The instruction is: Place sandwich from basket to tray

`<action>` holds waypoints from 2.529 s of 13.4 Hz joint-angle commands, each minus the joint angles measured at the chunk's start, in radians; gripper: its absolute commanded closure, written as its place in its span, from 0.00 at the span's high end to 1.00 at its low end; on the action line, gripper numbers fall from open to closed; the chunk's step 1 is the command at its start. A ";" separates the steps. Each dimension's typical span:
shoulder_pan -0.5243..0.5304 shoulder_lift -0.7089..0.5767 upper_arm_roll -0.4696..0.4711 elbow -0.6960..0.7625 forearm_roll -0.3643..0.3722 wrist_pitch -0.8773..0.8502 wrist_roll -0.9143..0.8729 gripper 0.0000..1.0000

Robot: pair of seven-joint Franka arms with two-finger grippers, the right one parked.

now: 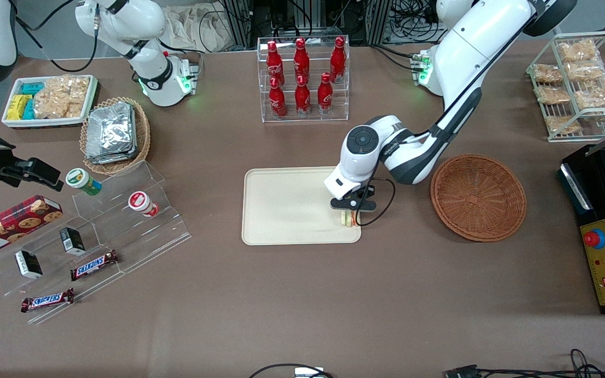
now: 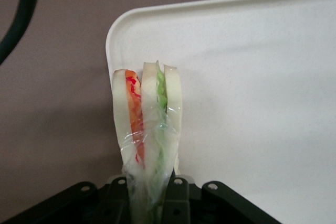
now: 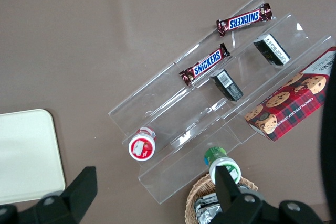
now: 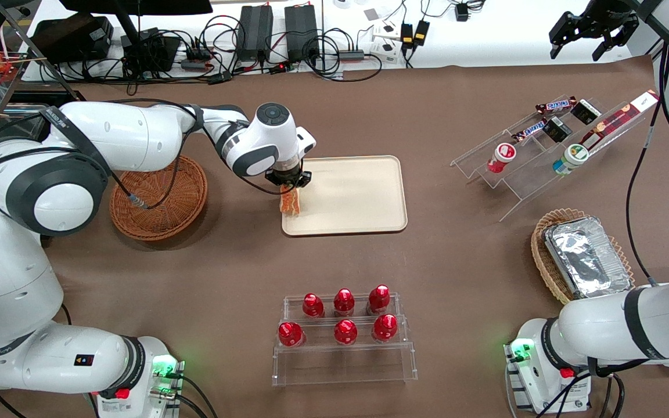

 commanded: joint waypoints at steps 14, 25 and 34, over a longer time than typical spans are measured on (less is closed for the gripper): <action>-0.005 0.015 -0.007 0.040 -0.019 -0.016 -0.027 1.00; -0.003 -0.406 0.138 0.281 -0.302 -0.678 0.252 1.00; -0.005 -0.592 0.614 0.222 -0.436 -0.737 0.829 1.00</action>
